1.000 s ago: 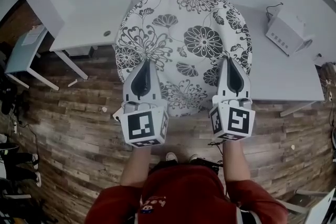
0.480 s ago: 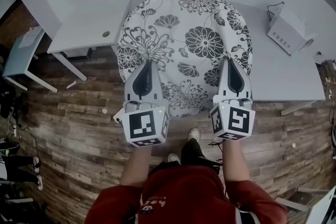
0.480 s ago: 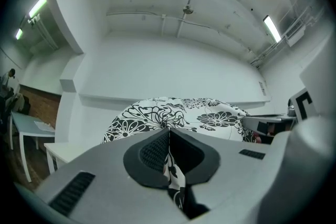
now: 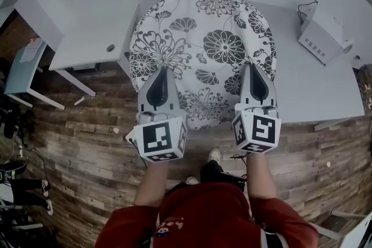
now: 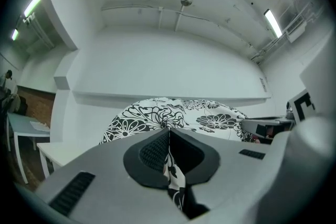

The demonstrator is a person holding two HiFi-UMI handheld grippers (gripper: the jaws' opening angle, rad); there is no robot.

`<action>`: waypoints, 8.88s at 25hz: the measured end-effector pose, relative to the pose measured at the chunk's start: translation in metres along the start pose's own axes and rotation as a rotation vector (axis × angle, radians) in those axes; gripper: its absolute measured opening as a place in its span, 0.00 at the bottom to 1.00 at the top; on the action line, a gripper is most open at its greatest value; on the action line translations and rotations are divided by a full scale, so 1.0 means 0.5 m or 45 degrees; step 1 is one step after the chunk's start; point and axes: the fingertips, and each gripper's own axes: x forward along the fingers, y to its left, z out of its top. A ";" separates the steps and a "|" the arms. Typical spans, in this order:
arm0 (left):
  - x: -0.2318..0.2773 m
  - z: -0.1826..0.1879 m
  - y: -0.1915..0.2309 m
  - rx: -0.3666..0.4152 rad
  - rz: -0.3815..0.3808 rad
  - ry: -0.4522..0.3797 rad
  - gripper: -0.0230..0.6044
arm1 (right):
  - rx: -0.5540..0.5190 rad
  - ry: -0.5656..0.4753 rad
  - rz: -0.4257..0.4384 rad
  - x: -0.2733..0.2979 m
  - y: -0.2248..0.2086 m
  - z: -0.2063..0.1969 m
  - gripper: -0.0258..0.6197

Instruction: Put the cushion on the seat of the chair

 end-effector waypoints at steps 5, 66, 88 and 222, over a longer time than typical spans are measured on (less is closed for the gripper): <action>0.001 -0.003 0.001 -0.007 -0.001 -0.029 0.08 | -0.011 -0.025 -0.001 -0.001 0.001 0.000 0.08; 0.006 -0.015 0.009 -0.043 -0.023 -0.160 0.08 | -0.093 -0.105 0.010 0.000 0.008 -0.013 0.09; -0.006 -0.005 -0.002 -0.005 0.029 -0.152 0.08 | -0.109 -0.103 0.067 0.001 0.004 -0.014 0.09; 0.038 -0.065 0.016 0.139 0.056 0.244 0.17 | -0.146 0.216 -0.052 0.029 -0.016 -0.047 0.22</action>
